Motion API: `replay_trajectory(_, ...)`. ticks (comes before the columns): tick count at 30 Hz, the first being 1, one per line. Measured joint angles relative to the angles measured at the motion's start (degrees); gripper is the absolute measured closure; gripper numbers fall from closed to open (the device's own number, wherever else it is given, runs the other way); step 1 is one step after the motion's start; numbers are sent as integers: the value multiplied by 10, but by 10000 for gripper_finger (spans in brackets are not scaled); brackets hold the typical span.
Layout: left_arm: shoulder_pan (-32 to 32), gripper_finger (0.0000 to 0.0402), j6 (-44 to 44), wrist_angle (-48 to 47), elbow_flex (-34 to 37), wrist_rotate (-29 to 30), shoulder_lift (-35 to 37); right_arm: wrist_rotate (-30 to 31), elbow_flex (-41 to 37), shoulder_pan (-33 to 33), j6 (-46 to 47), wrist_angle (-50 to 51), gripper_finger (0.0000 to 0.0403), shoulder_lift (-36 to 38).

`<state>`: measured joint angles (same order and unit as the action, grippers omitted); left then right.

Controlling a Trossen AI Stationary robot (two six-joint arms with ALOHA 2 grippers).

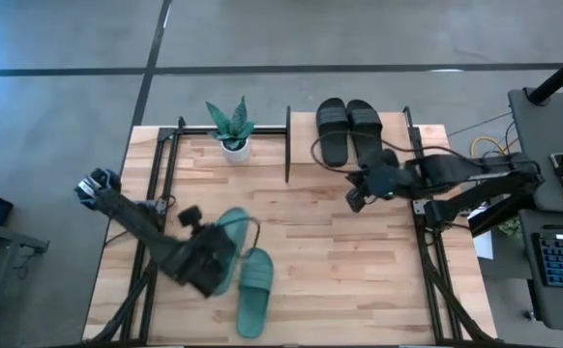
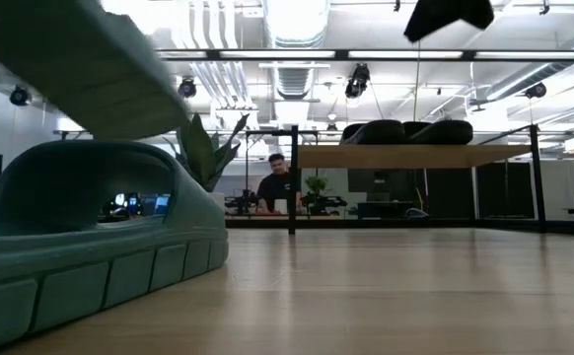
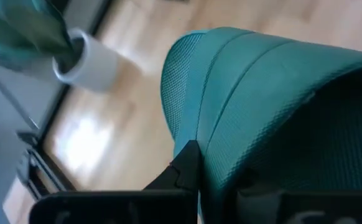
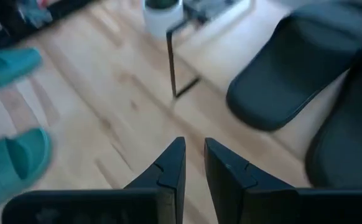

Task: Pick and place slides into the shelf
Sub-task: Move the left green slipper to the middle of the table

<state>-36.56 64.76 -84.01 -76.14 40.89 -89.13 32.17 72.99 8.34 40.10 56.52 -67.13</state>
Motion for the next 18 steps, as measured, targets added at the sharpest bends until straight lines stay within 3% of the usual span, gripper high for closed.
replay_trajectory(4,106,401,-133,84,0,36,-2,11,4,0,4,1,351,33)
replay_trajectory(11,274,401,-457,436,-10,-12,-36,27,2,0,22,17,351,75)
replay_trajectory(14,314,401,-516,514,-29,-39,-62,41,2,0,47,54,351,86)
replay_trajectory(18,346,401,-525,514,-65,-87,-115,41,1,0,87,116,351,92)
